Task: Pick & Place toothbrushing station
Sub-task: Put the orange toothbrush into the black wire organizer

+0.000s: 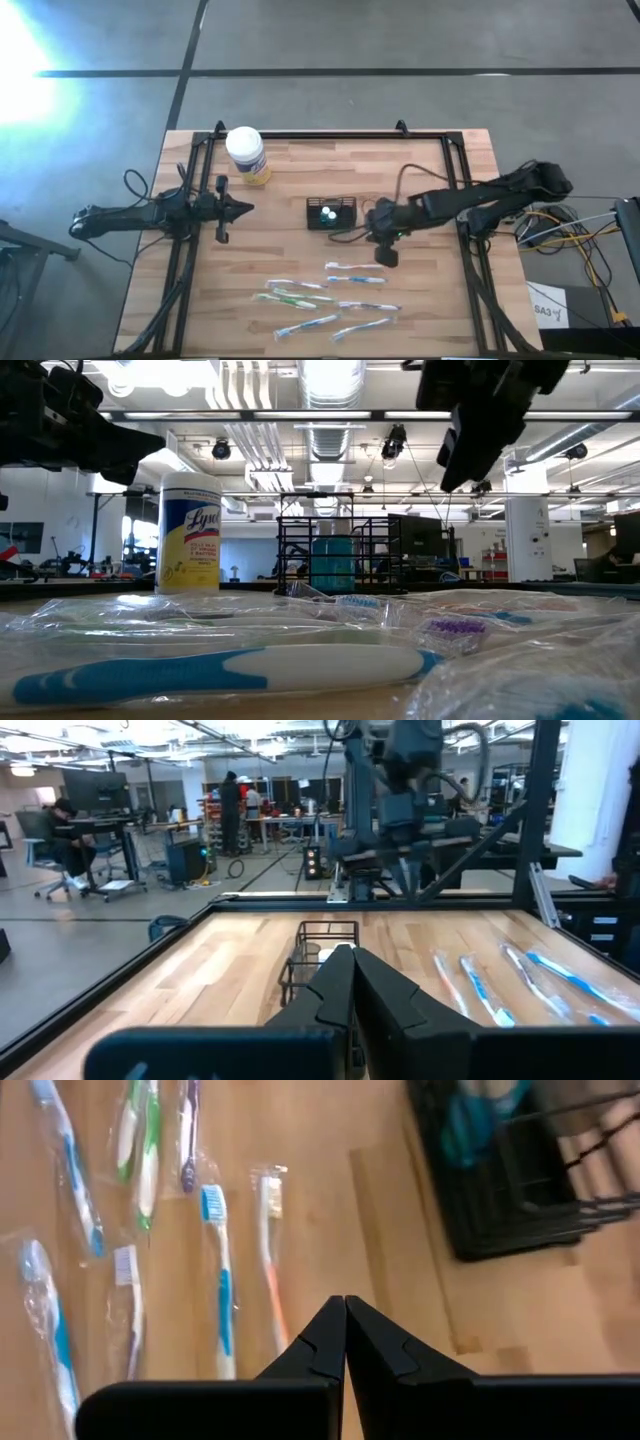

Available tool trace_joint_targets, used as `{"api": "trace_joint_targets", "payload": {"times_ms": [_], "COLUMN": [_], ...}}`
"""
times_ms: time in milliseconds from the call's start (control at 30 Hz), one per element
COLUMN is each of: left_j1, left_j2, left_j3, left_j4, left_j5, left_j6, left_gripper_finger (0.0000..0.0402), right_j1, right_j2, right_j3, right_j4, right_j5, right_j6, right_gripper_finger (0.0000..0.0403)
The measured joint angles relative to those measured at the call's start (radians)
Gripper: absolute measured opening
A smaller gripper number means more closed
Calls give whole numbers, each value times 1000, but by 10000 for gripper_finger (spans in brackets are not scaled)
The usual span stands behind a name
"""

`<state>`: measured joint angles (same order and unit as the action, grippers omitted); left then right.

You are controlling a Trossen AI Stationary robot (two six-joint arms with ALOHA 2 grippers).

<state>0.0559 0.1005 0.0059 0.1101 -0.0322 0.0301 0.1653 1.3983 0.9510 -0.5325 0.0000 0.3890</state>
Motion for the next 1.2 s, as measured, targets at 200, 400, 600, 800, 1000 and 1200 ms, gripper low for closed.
{"api": "trace_joint_targets", "payload": {"times_ms": [200,400,600,800,1000,1200], "left_j1": [0,0,0,0,0,0], "left_j2": [0,0,0,0,0,0], "left_j3": [0,0,0,2,2,2], "left_j4": [0,-3,-15,-14,-23,-43], "left_j5": [0,0,0,0,0,1], "left_j6": [-2,-4,-9,-32,-49,-76], "left_gripper_finger": [10,14,9,12,16,12], "right_j1": [28,80,114,113,115,114], "right_j2": [182,329,409,457,479,511], "right_j3": [167,301,377,387,373,371], "right_j4": [-152,-289,-308,-284,-254,-209], "right_j5": [0,-4,5,31,30,30], "right_j6": [90,120,120,56,36,6], "right_gripper_finger": [10,46,111,165,185,180]}}
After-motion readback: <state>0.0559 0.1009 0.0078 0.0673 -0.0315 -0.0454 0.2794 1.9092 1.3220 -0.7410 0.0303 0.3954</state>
